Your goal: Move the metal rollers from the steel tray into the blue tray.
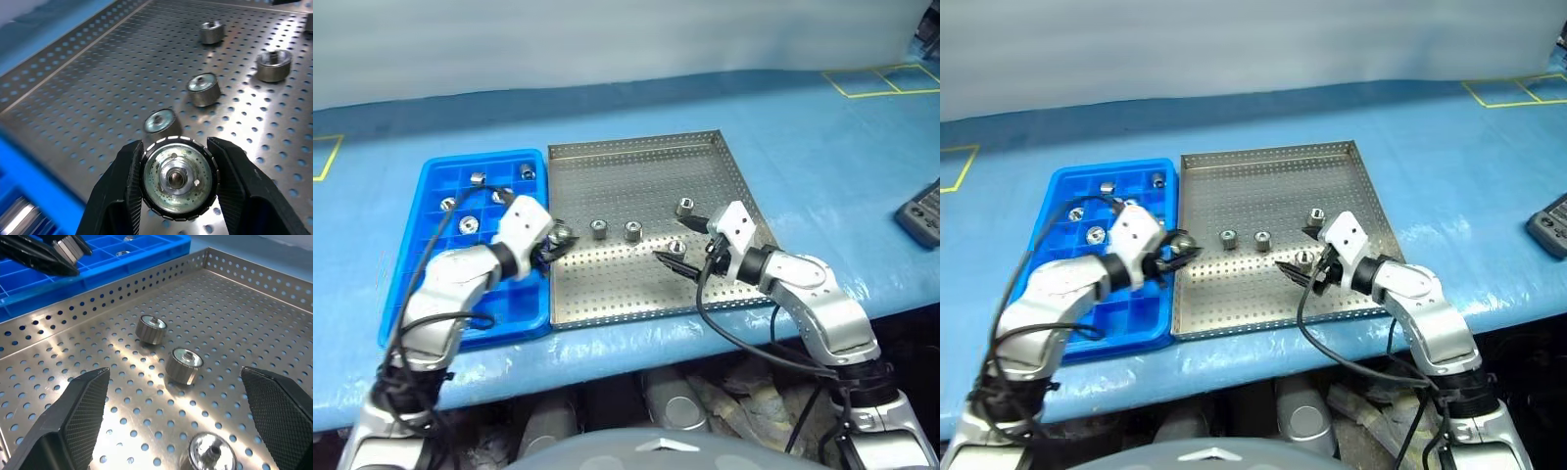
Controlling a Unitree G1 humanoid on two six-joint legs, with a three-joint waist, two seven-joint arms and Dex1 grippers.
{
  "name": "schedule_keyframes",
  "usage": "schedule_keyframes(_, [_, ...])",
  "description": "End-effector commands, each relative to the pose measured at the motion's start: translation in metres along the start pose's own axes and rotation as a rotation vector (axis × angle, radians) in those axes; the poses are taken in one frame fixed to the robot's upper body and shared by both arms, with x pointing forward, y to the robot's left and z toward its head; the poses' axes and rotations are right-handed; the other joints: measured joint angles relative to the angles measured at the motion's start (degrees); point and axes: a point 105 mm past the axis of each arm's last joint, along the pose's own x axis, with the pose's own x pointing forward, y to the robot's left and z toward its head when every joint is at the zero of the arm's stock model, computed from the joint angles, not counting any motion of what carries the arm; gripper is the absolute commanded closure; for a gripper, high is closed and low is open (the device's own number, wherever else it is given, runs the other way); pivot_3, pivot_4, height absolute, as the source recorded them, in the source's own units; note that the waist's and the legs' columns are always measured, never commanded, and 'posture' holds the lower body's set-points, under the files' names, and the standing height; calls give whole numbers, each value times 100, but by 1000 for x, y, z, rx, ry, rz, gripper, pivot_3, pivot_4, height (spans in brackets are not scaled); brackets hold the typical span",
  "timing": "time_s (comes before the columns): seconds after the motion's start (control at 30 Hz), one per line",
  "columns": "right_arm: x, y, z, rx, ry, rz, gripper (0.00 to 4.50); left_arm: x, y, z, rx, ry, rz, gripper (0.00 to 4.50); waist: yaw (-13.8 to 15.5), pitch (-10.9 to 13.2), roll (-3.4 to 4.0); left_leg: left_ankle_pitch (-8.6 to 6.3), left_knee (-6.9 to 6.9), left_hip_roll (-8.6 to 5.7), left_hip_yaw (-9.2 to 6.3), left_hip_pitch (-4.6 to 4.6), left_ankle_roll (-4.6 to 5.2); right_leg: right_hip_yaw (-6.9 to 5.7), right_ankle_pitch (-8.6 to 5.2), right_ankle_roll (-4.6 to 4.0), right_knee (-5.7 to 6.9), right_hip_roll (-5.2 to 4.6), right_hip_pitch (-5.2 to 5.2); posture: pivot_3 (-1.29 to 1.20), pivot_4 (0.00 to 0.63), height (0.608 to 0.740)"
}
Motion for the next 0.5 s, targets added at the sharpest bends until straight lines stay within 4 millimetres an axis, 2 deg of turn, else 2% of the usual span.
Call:
schedule_keyframes(0.03, [9, 4, 12, -41, -45, 56, 0, -29, 30, 10, 28, -17, 219, 2723, 172, 2, -3, 0, 0, -1, -3, 0, 0, -2, 0, 0, -1, -1, 1, -71, 150, 740])
schedule_keyframes(0.17, [23, 11, 21, -47, -78, 139, 0, -54, 56, -2, -33, 33, 463, 2723, 558, 4, -4, -1, 0, -6, -12, -5, -2, -12, 1, -4, -4, -3, -1, -8, 150, 740])
schedule_keyframes(0.23, [27, 11, 23, -58, -78, 160, 0, -57, 62, -8, -57, 50, 535, 2723, 770, 4, -5, -1, 1, -9, -15, -6, -3, -15, 5, -11, -6, -10, -1, 13, 150, 740])
schedule_keyframes(0.4, [34, 12, 27, -75, -87, 190, 0, -45, 74, -15, -108, 56, 642, 2723, 1159, 5, -9, 1, 2, -17, -41, -10, -11, -42, 16, -37, -9, -12, 7, 31, 150, 740])
schedule_keyframes(0.5, [33, 12, 27, -78, -88, 191, 0, -34, 78, -14, -152, 32, 665, 2723, 1216, 4, -10, 3, 2, -22, -56, -14, -16, -56, 14, -43, -11, -12, 10, 23, 150, 740])
